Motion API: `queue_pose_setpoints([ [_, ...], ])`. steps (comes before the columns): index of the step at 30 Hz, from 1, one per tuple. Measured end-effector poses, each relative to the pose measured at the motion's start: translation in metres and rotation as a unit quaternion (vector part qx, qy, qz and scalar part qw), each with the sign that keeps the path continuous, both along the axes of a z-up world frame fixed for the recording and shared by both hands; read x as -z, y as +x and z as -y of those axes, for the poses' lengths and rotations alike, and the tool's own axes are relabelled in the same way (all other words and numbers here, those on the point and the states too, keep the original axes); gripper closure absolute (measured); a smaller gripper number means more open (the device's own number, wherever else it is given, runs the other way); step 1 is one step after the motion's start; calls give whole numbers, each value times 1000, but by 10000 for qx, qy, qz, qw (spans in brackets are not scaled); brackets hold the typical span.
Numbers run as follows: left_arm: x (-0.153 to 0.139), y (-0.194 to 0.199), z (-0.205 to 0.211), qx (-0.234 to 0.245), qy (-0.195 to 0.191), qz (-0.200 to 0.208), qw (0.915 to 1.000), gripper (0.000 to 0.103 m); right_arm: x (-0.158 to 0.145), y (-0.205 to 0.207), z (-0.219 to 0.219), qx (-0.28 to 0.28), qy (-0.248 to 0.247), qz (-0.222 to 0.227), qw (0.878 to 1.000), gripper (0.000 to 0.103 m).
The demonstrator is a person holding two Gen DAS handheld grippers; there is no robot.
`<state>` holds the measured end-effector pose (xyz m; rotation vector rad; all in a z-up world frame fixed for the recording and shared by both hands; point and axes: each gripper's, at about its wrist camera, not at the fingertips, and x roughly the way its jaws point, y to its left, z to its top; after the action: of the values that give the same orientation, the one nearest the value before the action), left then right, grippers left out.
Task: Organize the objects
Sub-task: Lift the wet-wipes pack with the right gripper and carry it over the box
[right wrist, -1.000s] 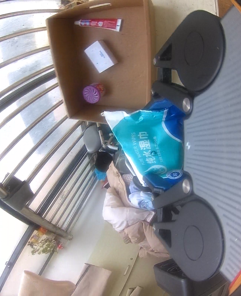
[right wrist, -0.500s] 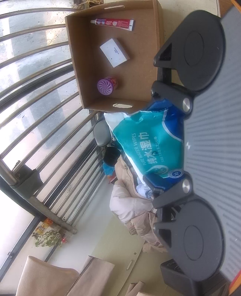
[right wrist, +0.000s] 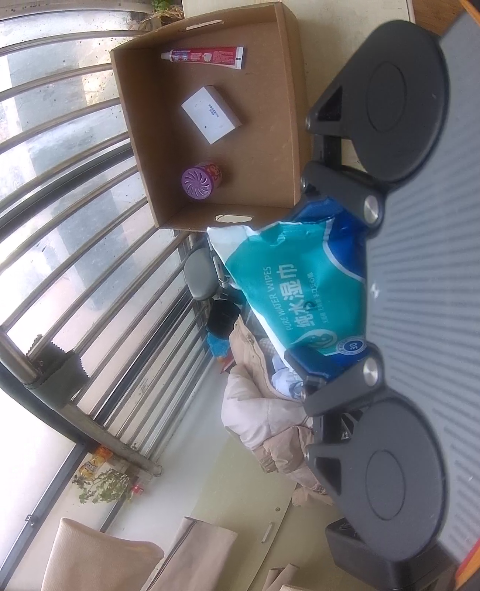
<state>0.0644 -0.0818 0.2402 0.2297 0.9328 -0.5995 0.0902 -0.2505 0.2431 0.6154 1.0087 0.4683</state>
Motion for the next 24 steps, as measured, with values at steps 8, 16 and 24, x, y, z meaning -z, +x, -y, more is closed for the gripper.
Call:
queue_pose_setpoints([
  [8, 3, -4, -9, 55, 2, -35, 10000, 14, 3, -8, -5, 93, 4, -35, 10000, 34],
  [16, 4, -5, -12, 99, -72, -27, 9999, 14, 1, -14, -9, 200, -45, 18, 9998, 34],
  [24, 12, -1, -1, 256, -100, -176, 9995, 14, 8, -15, 0, 416, -119, -27, 9991, 34],
])
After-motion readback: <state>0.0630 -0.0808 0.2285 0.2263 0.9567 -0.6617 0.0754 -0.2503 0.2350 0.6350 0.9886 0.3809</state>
